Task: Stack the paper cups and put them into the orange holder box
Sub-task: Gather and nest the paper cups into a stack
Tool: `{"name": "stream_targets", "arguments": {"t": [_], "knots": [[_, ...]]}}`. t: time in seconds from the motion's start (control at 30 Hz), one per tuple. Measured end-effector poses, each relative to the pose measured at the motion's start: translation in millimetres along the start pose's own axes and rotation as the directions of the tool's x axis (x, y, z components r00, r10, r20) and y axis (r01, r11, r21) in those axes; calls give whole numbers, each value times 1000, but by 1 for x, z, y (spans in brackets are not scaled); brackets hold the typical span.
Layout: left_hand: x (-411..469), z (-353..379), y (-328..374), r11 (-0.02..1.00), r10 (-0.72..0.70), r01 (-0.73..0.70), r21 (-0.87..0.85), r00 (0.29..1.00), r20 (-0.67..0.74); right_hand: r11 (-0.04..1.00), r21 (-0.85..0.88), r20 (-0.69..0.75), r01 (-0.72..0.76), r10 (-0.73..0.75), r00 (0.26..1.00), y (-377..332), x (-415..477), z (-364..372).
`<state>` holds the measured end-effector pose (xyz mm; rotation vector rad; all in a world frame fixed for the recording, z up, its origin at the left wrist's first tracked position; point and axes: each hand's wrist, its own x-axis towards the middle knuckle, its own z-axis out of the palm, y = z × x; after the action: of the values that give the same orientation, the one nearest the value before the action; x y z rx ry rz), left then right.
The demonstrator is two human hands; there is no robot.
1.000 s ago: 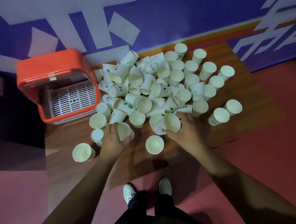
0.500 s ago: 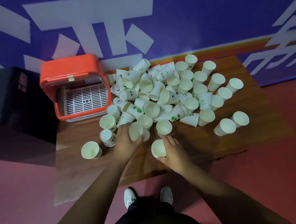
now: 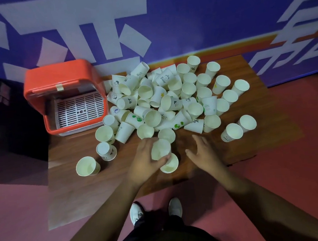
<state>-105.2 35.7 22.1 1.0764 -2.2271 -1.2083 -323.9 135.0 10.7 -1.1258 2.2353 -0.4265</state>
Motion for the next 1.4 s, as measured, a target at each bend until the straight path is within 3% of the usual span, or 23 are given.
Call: {"name": "stream_targets", "arguments": {"t": [0.17, 0.4, 0.57, 0.63, 0.73, 0.87, 1.07, 1.27, 1.4], "knots": [[-9, 17, -6, 980, 75, -94, 176, 990, 116, 997, 63, 41, -45, 43, 998, -5, 9, 6], [-6, 40, -27, 919, -7, -82, 386, 974, 224, 1000, 12, 84, -5, 3, 996, -12, 36, 10], [-4, 31, -39, 907, -31, -61, 418, 978, 208, 998, -25, 115, 61, -58, 992, -31, 58, 20], [2, 19, -43, 914, -91, 16, 406, 982, 166, 996, -45, 108, 74, -68, 992, -37, 65, 28], [23, 0, -53, 922, -155, 148, 359, 988, -8, 991, -104, 108, 85, -73, 991, -42, 75, 41], [63, -10, -57, 894, -294, 301, 333, 953, -71, 970, -219, 128, 106, -80, 989, -48, 87, 54], [97, 3, -61, 840, -386, 353, 411, 923, -4, 928, -341, 70, 150, -134, 989, -48, 92, 64], [100, 9, -68, 858, -331, 308, 410, 944, -15, 980, -174, 40, 101, -96, 995, -39, 70, 28], [92, 1, -66, 896, -281, 277, 347, 959, -42, 994, -69, -80, 84, -89, 993, -49, 42, -9]]}}
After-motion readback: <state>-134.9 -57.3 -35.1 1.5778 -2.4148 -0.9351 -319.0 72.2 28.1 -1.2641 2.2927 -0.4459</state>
